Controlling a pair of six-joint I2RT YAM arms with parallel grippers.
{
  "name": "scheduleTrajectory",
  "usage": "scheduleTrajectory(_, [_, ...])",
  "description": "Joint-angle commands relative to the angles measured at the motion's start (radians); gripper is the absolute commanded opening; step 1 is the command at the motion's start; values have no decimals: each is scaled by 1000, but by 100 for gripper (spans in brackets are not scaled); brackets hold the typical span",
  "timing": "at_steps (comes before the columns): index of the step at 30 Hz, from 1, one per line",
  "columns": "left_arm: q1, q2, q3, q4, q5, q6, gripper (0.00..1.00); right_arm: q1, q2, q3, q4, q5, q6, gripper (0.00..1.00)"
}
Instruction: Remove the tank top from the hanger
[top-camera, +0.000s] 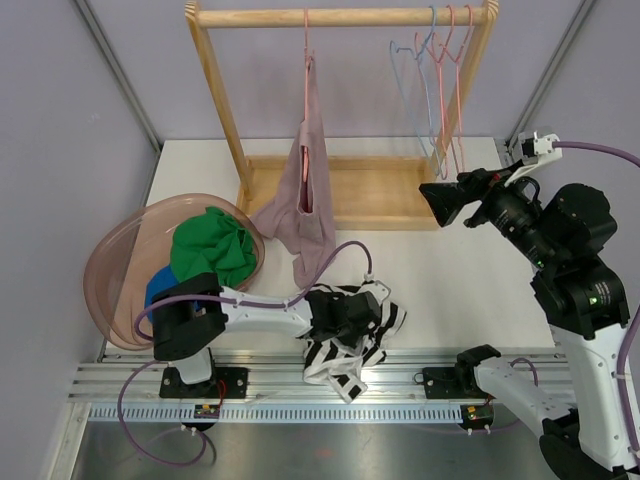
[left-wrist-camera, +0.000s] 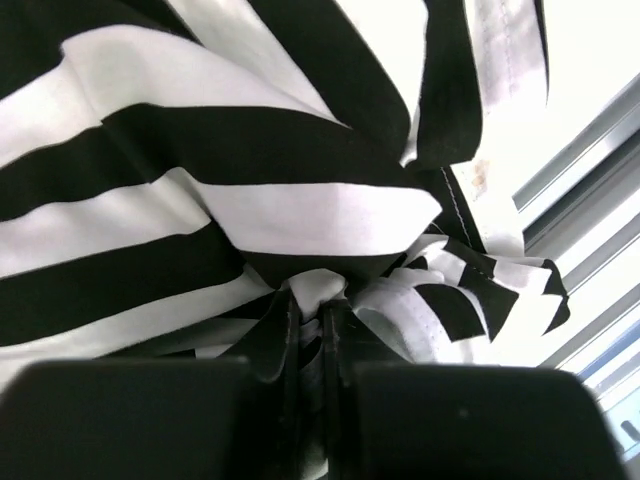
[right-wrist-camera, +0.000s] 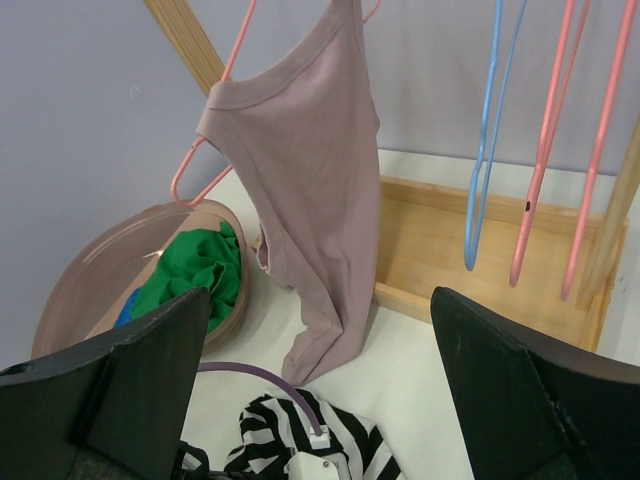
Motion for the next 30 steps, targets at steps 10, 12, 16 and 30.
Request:
scheduleTrajectory(10, [36,-374,5,-460,-440,-135,0,-1,-27,-2,73,-37,9,99])
scheduleTrajectory(12, [59,-456,16,-545,-510,-161,0,-3,-26,0,72,-37,9,99])
scheduleTrajectory(16, [110,-583,63,-668,-589,-171,0,-3,-24,9,72,-35,6,100])
scheduleTrajectory(30, [688,-712,318,-773,-577,84,0,-3,-3,9,102,-57,18,99])
